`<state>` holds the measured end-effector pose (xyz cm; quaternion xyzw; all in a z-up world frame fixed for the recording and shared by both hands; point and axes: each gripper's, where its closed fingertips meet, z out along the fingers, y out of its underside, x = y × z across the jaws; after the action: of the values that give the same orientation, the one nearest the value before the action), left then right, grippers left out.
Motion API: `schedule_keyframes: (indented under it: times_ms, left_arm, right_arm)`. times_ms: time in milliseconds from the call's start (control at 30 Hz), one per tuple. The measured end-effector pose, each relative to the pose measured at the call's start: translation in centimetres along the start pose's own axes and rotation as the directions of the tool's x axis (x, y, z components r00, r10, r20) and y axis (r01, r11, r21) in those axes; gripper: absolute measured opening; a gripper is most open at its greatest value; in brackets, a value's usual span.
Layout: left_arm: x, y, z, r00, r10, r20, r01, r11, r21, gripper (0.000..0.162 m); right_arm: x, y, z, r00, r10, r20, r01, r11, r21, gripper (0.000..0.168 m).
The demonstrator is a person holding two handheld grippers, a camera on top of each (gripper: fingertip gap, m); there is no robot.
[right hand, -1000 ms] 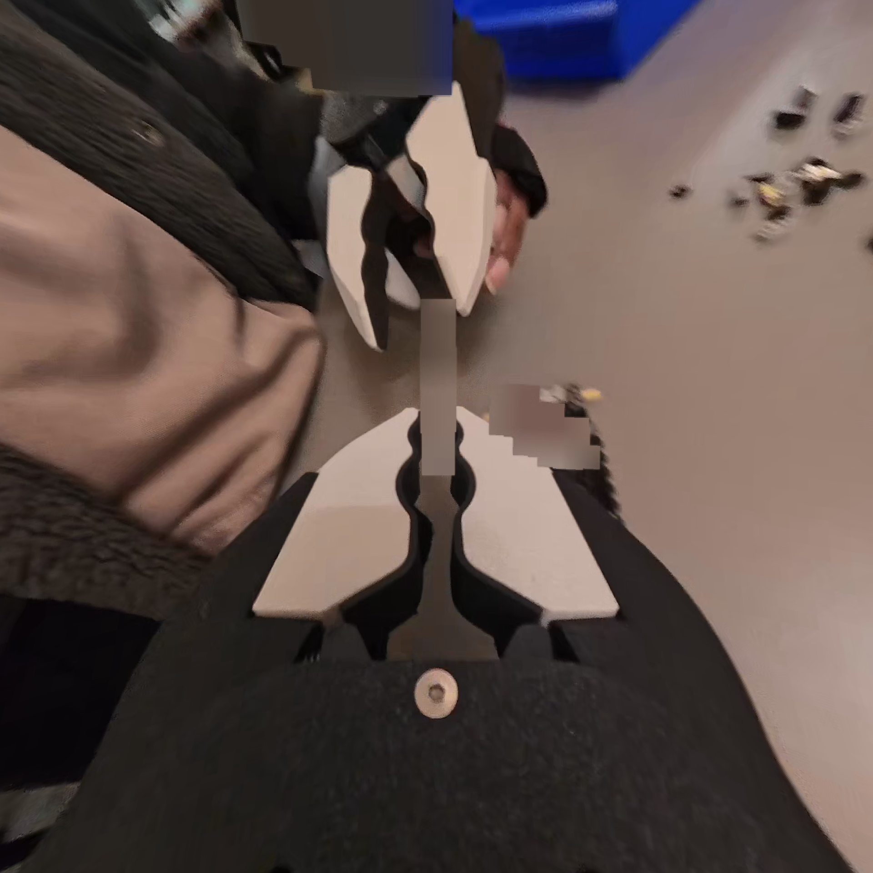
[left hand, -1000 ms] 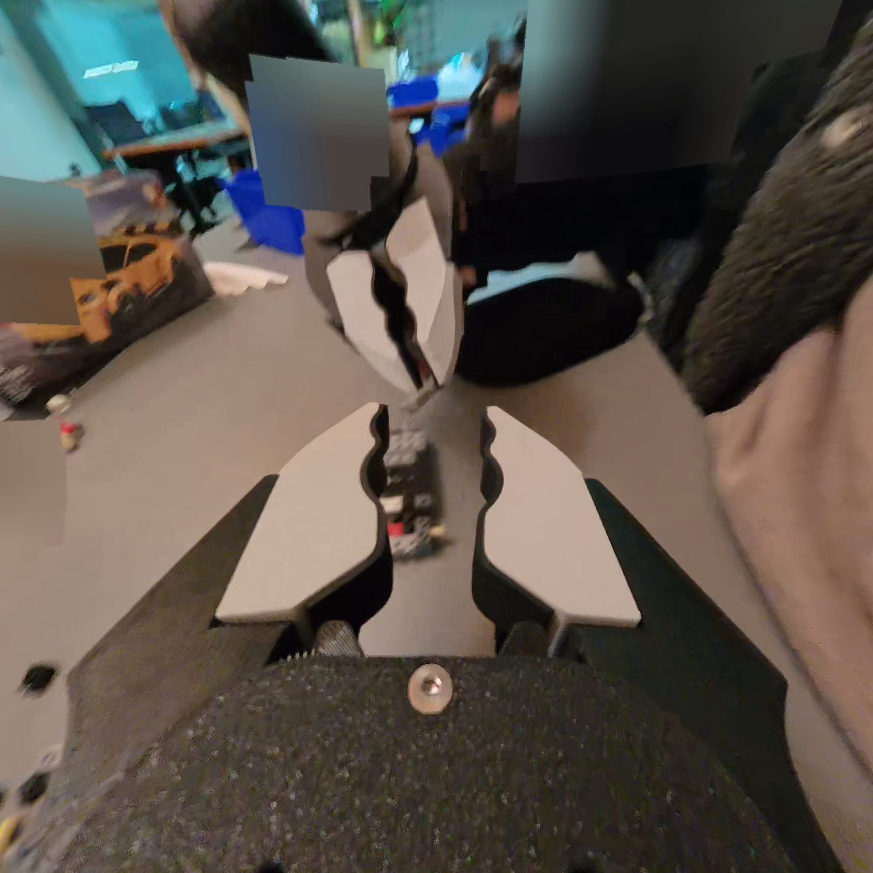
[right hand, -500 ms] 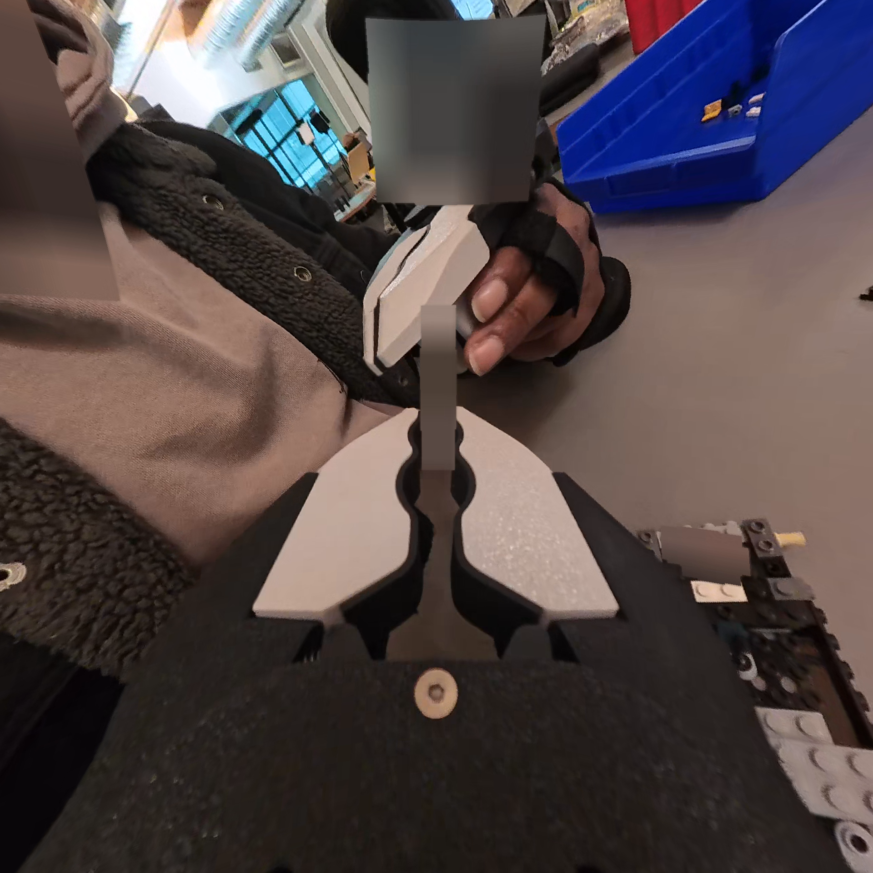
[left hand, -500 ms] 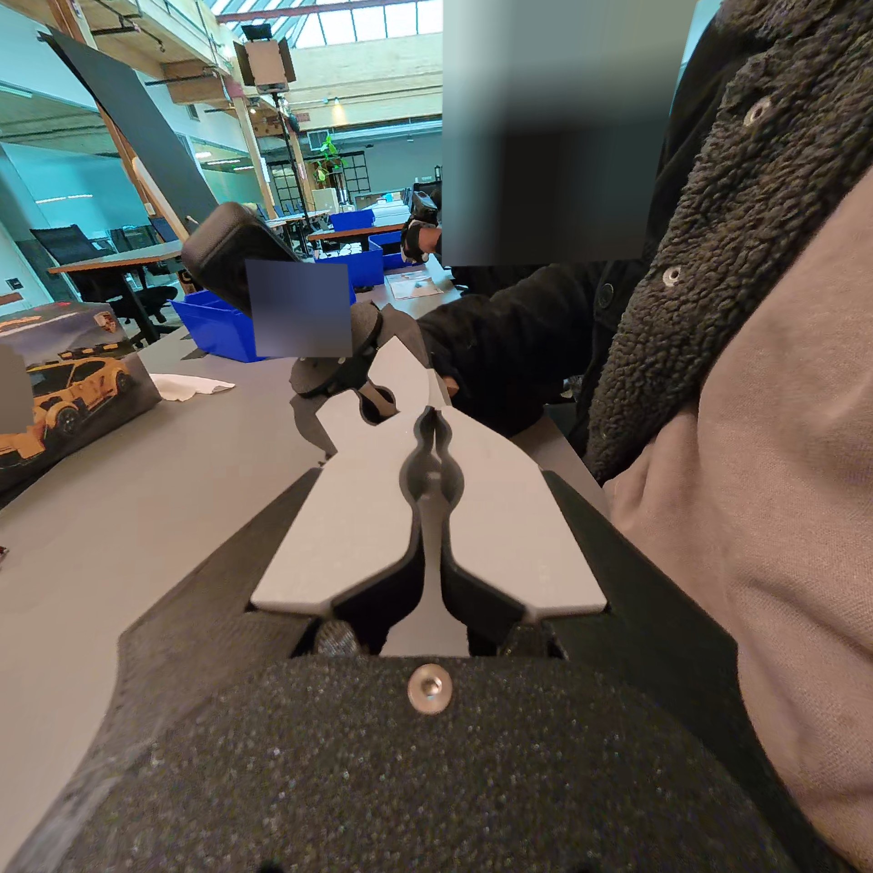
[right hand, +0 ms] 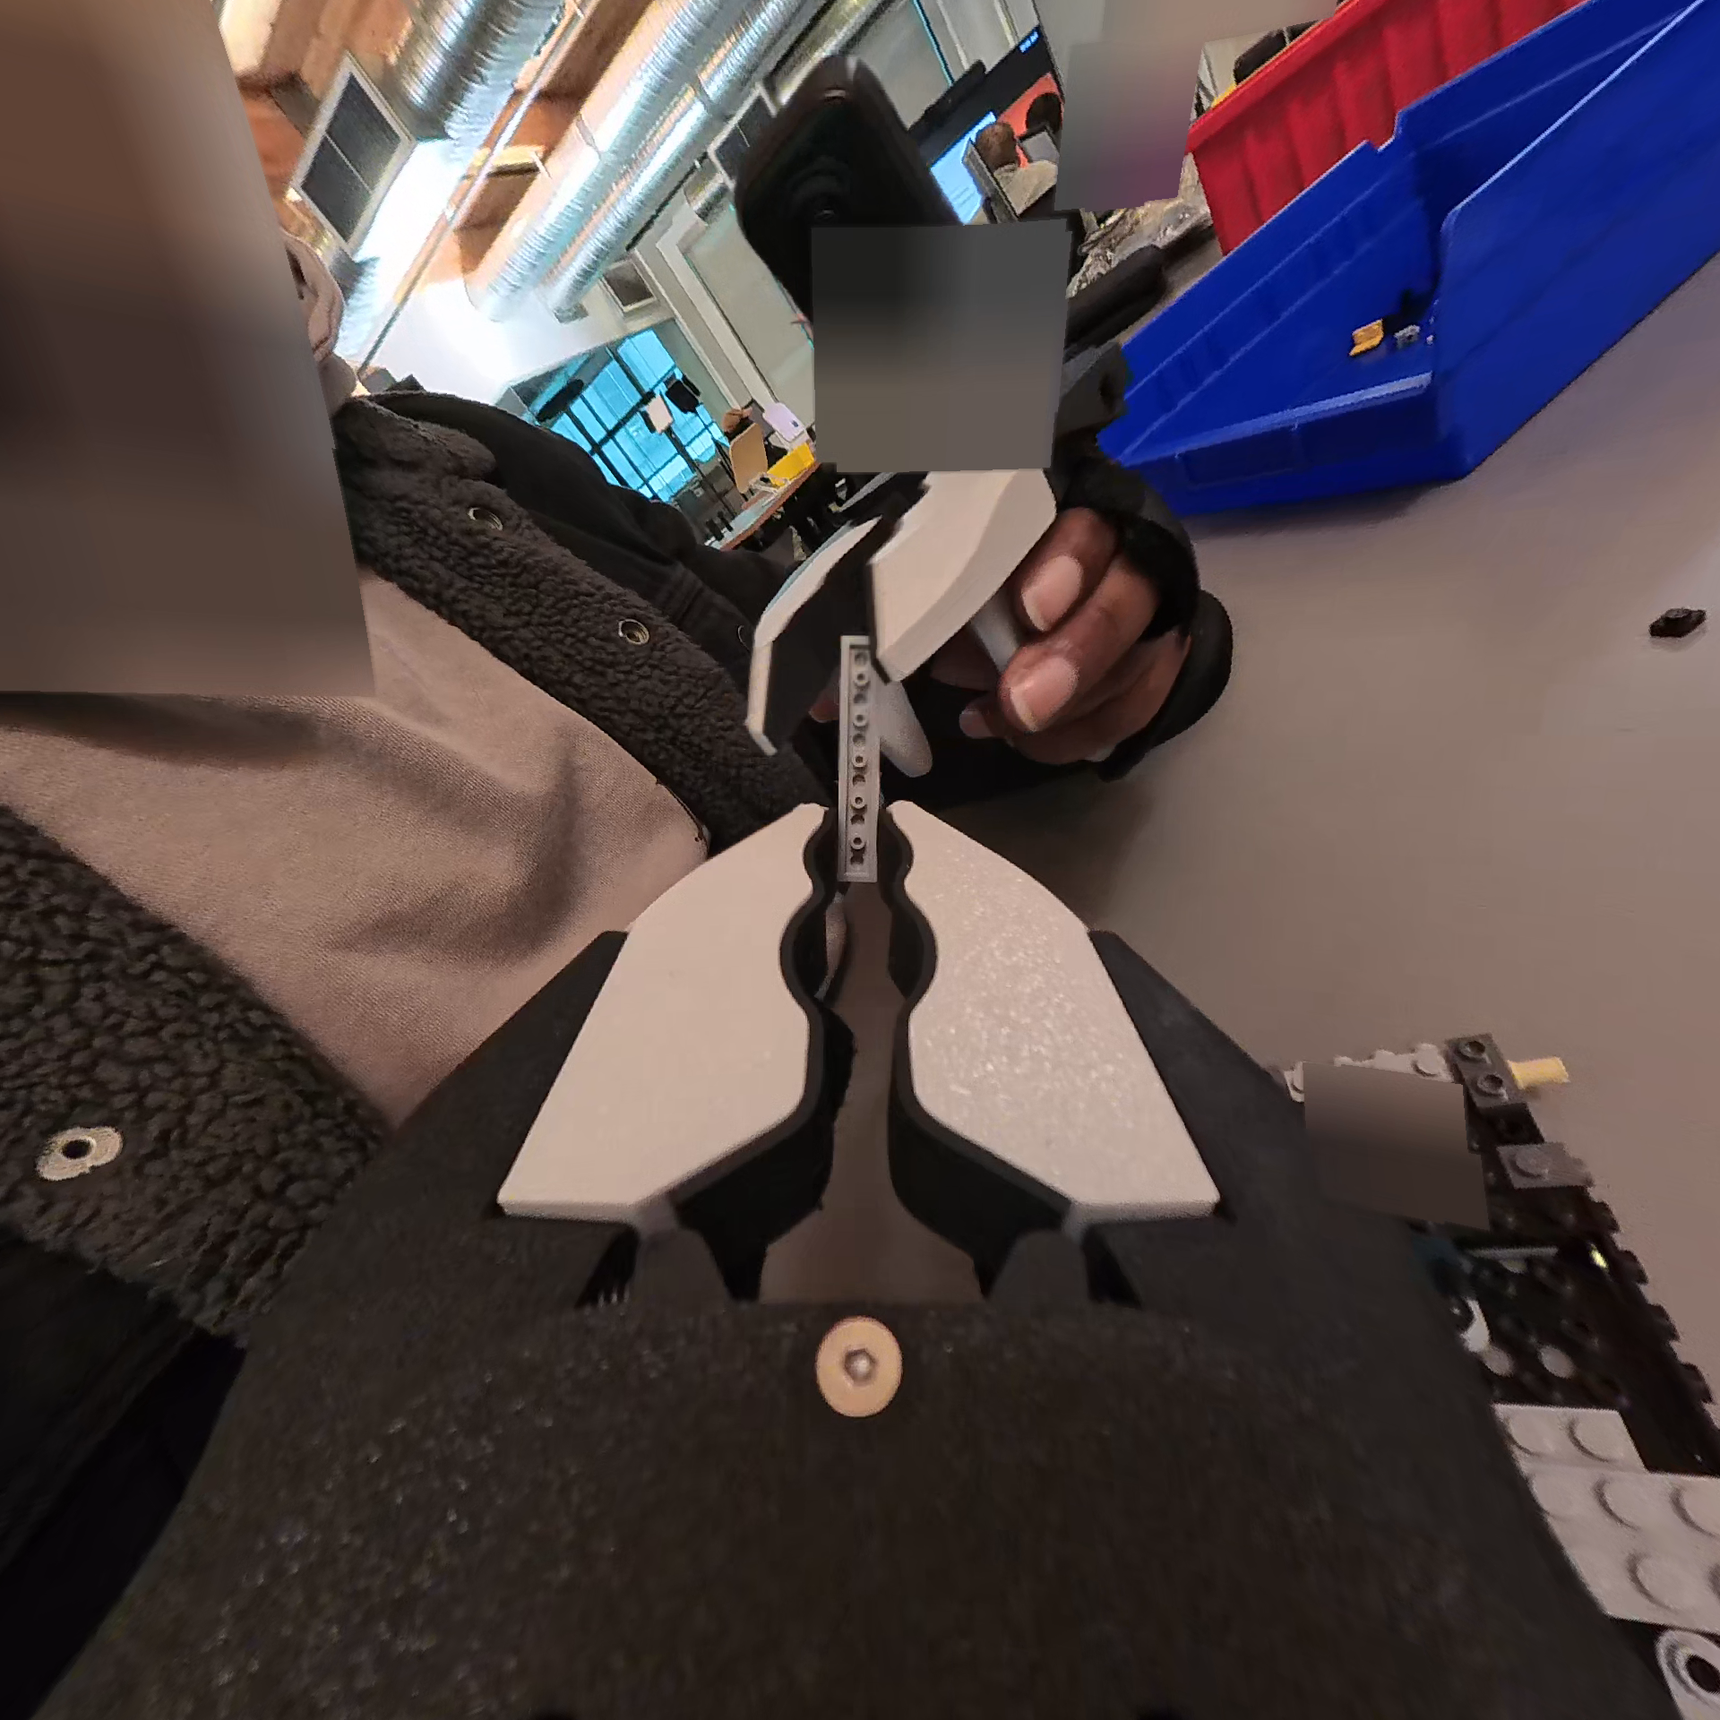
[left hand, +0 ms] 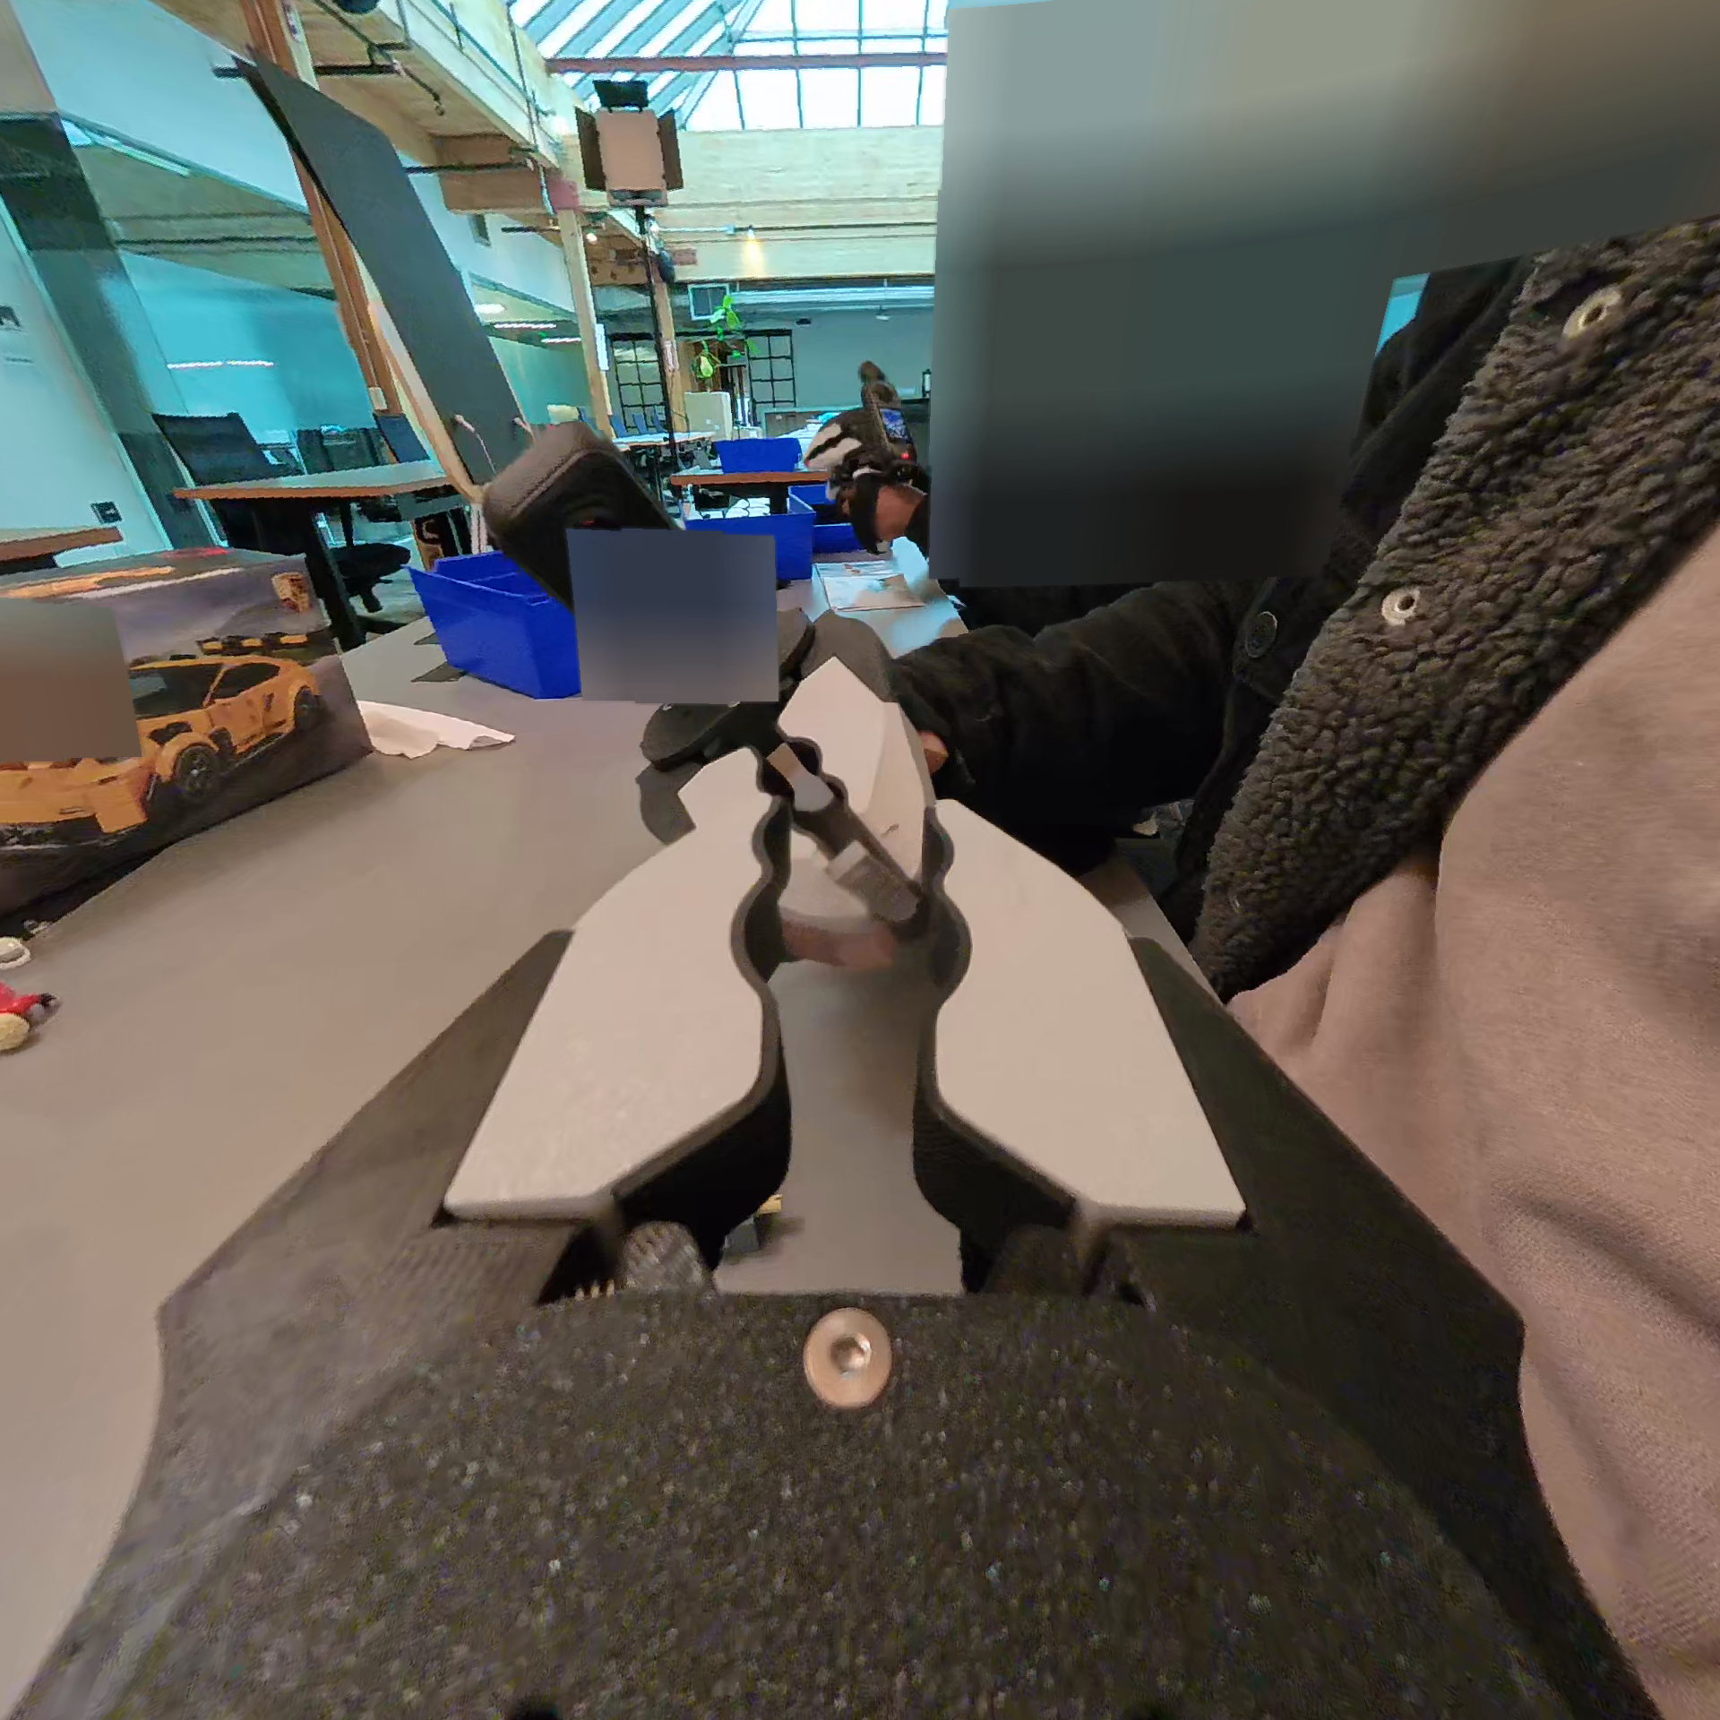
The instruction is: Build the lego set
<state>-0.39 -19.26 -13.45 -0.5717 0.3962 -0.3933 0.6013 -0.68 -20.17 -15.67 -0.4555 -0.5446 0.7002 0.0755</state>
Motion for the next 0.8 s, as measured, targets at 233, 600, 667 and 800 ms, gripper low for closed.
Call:
schedule_keyframes:
  times_ms: [233,600,667,800]
  left_arm:
    - [0.6,-0.1,0.0,1.0,0.009,-0.028,-0.009,1.0,0.004,0.017]
    - [0.9,-0.4,-0.2,0.994,-0.078,-0.081,0.078,0.997,0.0,0.007]
    - [0.2,-0.2,-0.2,0.987,-0.148,-0.061,0.147,0.989,-0.014,0.007]
    - [-4.2,2.9,-0.8,0.895,-0.417,0.157,0.437,0.89,-0.128,0.007]
  right_arm:
    - [-0.7,-0.5,0.1,0.999,0.001,0.051,-0.003,1.0,0.028,0.007]
    - [-1.1,-0.7,-0.3,0.997,0.023,0.078,-0.026,0.999,0.043,0.008]
    - [-0.5,-0.7,-0.7,1.0,0.006,0.008,-0.007,0.999,0.04,0.01]
    - [1.7,-1.5,-3.1,0.944,-0.13,-0.303,0.144,0.989,0.024,0.019]
